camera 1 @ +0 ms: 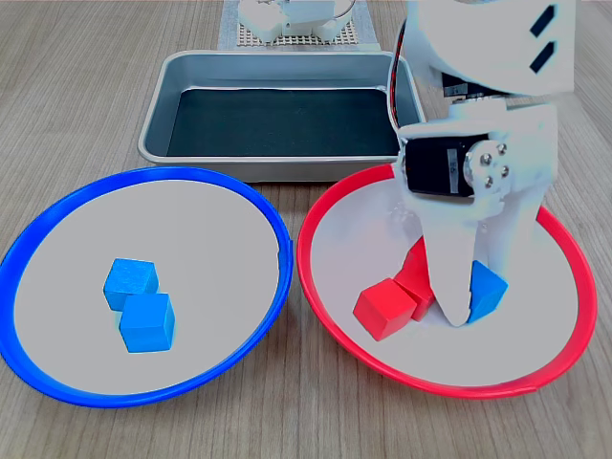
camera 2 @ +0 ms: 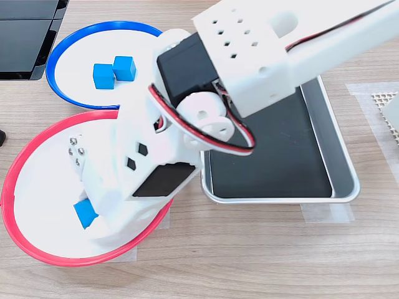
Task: Relocate any blue block in the red dish to the blue dish, correcting any misplacements.
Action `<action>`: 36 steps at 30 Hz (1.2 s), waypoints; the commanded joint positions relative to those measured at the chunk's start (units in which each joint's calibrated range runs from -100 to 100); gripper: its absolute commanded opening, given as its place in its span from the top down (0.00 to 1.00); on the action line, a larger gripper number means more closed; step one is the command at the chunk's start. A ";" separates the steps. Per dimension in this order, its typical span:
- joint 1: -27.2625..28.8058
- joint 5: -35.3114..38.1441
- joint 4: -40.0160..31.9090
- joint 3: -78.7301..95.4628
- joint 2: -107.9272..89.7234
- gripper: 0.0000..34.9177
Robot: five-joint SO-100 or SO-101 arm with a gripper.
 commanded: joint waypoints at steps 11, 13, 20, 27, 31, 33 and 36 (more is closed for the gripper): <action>-4.64 2.83 1.74 8.77 -18.45 1.00; -4.64 3.86 1.98 9.59 -21.18 1.00; -0.97 10.21 2.07 15.15 -31.50 1.00; 4.68 17.73 2.15 19.61 -38.92 1.00; 9.67 22.17 0.09 23.52 -42.67 1.00; 12.40 24.13 -0.41 24.52 -44.04 1.00; 16.54 26.91 -1.15 26.07 -45.06 1.00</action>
